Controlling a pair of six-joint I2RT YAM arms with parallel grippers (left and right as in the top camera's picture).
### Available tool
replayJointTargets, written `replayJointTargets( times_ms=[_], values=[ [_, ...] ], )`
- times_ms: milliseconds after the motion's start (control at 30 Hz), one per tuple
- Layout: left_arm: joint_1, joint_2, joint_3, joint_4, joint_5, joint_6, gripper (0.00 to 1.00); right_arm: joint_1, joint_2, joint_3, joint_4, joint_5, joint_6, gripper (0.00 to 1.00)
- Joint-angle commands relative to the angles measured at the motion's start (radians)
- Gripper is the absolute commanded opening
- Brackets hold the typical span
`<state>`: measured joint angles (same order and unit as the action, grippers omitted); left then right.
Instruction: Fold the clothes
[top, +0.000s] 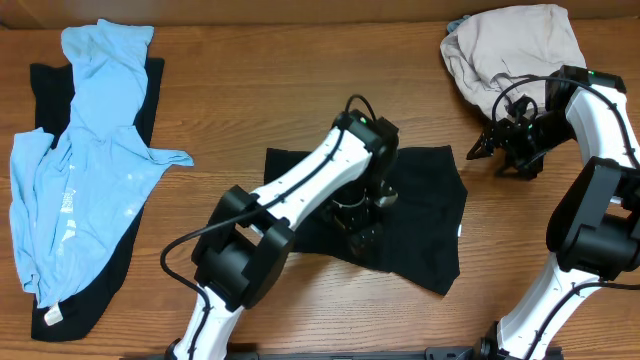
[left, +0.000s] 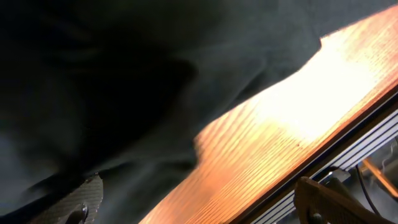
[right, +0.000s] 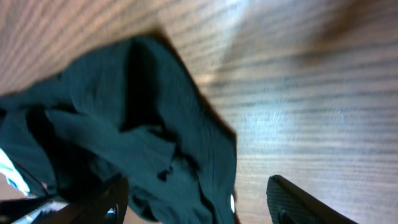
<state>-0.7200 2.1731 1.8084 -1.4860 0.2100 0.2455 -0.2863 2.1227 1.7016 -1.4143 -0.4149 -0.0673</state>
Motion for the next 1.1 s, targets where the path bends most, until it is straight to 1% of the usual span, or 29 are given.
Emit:
replayJointTargets(
  times_ms=[0,67,200,300,367,467,567,667,800,867,967,1067],
  values=[
    [0.029,-0.044,0.158,-0.014,-0.023,-0.014,1.00,0.015,-0.041,-0.009,-0.024,-0.005,-0.040,0.75],
    [0.041,-0.054,0.246,-0.021,-0.023,-0.023,1.00,0.024,-0.041,-0.031,-0.022,-0.005,-0.042,0.75],
    [0.079,-0.059,0.425,-0.032,-0.035,-0.051,1.00,0.036,-0.041,-0.129,0.043,-0.006,-0.032,0.75],
    [0.123,-0.059,0.516,-0.035,-0.035,-0.051,1.00,0.039,-0.041,-0.217,0.109,-0.006,-0.007,0.75],
    [0.156,-0.059,0.554,-0.039,-0.034,-0.052,1.00,0.039,-0.041,-0.266,0.145,-0.011,-0.005,0.72],
    [0.203,-0.059,0.573,-0.043,-0.034,-0.060,1.00,0.039,-0.041,-0.316,0.185,-0.013,0.016,0.71],
    [0.244,-0.059,0.572,-0.052,-0.034,-0.060,1.00,0.039,-0.044,-0.346,0.219,-0.014,0.020,0.67],
    [0.279,-0.059,0.572,-0.055,-0.034,-0.060,1.00,0.043,-0.076,-0.394,0.288,-0.013,0.037,0.67],
    [0.311,-0.059,0.572,-0.056,-0.034,-0.061,1.00,0.063,-0.209,-0.528,0.454,0.026,0.140,0.67],
    [0.320,-0.059,0.572,-0.056,-0.035,-0.060,1.00,0.074,-0.293,-0.599,0.509,0.076,0.174,0.70],
    [0.327,-0.059,0.572,-0.054,-0.035,-0.060,1.00,0.085,-0.394,-0.682,0.534,0.117,0.193,0.73],
    [0.329,-0.059,0.572,-0.051,-0.046,-0.059,1.00,0.096,-0.443,-0.743,0.542,0.117,0.196,0.75]
  ],
)
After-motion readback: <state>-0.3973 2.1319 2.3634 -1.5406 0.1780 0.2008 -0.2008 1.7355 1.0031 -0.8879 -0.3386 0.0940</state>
